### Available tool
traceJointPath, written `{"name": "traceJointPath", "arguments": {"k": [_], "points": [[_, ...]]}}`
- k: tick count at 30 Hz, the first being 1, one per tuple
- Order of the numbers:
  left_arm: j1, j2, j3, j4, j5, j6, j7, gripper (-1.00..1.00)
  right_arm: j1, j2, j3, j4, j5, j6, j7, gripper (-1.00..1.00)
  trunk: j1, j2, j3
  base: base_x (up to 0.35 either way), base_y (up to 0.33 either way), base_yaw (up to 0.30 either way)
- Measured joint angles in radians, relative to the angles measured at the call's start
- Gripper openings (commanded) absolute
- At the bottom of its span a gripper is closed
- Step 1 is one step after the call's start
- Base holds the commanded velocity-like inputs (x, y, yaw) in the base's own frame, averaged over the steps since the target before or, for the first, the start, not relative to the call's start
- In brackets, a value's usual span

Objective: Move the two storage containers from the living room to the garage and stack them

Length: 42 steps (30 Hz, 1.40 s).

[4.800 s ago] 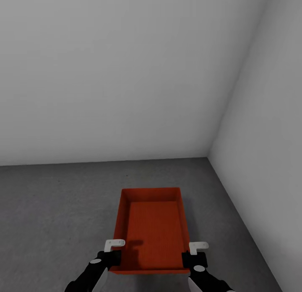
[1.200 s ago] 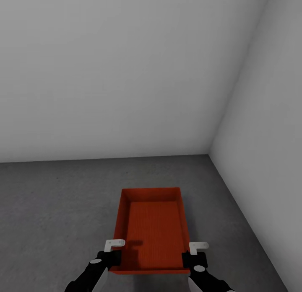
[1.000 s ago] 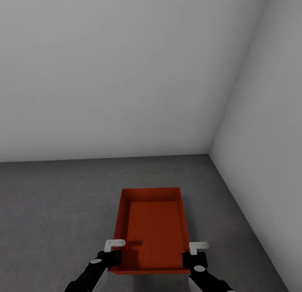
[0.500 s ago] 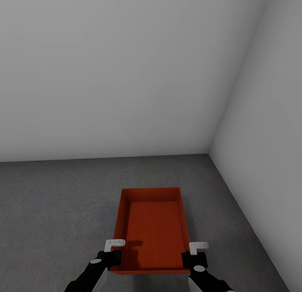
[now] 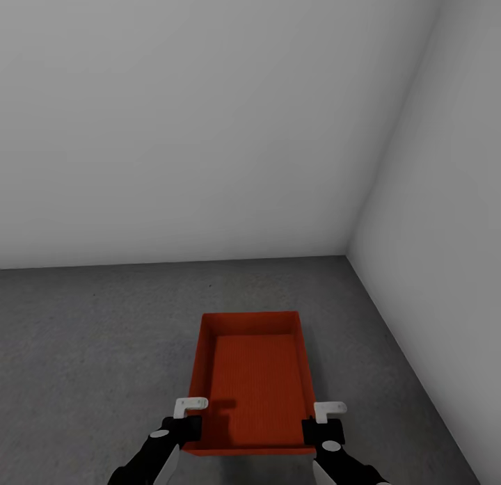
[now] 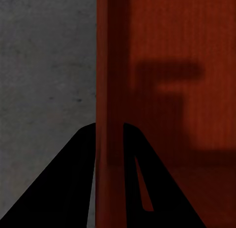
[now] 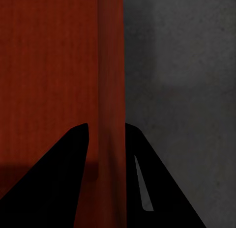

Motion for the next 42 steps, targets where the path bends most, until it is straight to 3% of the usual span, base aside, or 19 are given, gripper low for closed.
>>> {"name": "traceJointPath", "arguments": {"k": [10, 17, 42], "points": [[0.000, -0.001, 0.000, 0.000, 0.000, 0.000, 0.001, -1.00, 0.000, 0.000, 0.000, 0.000, -0.001, 0.000, 0.000, -1.00, 0.000, 0.000, 0.000, 0.000, 0.000, 0.000], [0.000, 0.000, 0.001, 0.000, 0.000, 0.000, 0.000, -1.00, 0.000, 0.000, 0.001, 0.000, -0.001, 0.000, 0.000, -1.00, 0.027, -0.049, -0.022, 0.000, 0.000, 0.000], [0.000, -0.001, 0.001, 0.001, 0.000, -0.001, 0.000, -1.00, 0.000, -0.001, 0.000, 0.000, 0.000, 0.000, 0.000, -1.00, 0.027, -0.049, -0.022, 0.000, 0.000, 0.000]]}}
